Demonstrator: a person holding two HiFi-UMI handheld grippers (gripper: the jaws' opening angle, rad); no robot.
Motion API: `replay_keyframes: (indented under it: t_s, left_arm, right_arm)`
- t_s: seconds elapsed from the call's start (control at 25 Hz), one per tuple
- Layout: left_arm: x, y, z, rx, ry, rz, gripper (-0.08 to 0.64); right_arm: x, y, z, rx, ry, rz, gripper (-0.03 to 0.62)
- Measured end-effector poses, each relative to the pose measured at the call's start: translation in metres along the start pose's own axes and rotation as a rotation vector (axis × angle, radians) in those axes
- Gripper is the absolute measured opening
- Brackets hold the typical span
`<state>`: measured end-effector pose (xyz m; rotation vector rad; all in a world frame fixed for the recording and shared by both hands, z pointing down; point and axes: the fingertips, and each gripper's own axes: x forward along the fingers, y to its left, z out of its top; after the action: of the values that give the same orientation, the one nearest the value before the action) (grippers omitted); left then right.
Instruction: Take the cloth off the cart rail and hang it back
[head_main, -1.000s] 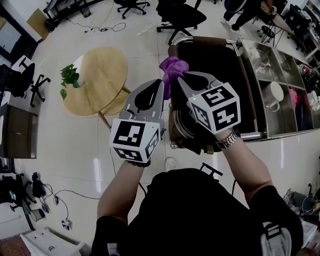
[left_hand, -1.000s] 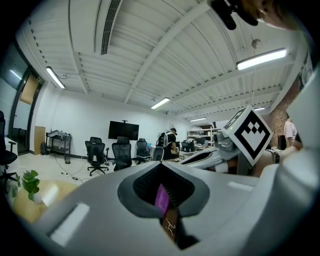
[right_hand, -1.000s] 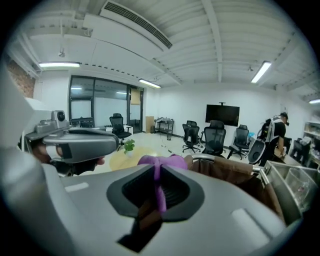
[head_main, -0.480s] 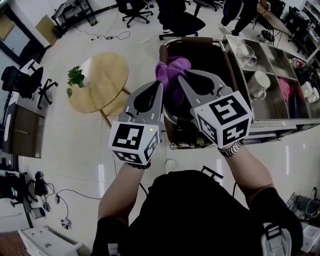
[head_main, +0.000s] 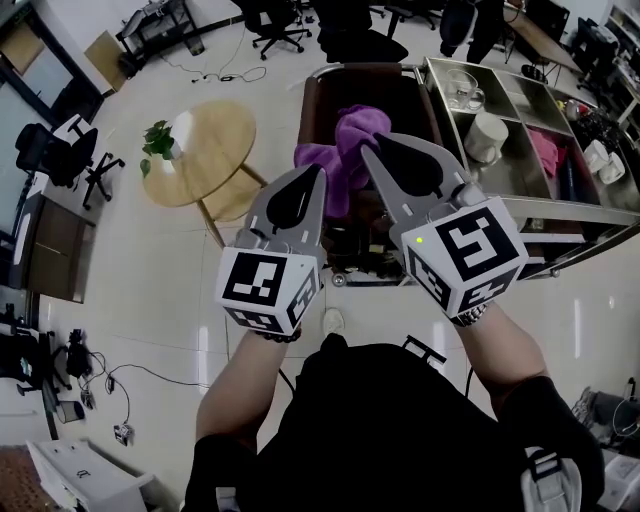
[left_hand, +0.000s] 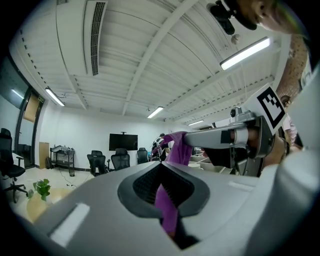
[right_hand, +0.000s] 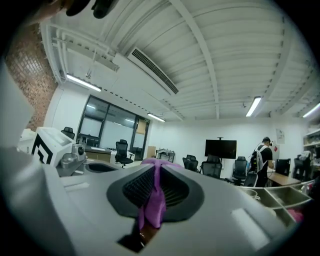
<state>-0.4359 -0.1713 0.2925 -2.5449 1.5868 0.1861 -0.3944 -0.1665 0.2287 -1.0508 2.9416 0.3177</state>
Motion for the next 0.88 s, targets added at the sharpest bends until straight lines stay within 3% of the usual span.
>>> replay_keyframes:
  t_s: [0.4,0.72,0.88]
  left_arm:
    - [-0.038,-0.060,0.024,0.029,-0.017,-0.027,-0.014]
    - [-0.074,-0.080,0.047,0.037,-0.045,-0.094,-0.014]
    - [-0.097,-0.066,0.062,0.041,-0.065,-0.123,-0.014]
  right_arm:
    - [-0.081,0.023,0.035,-0.001,-0.075,-0.039,0.037]
    - [-0.119,0.055,0.056,-0.013,-0.088,-0.115,0.037]
    - [-0.116,0.080,0.073,-0.028,-0.093,-0.157,0.037]
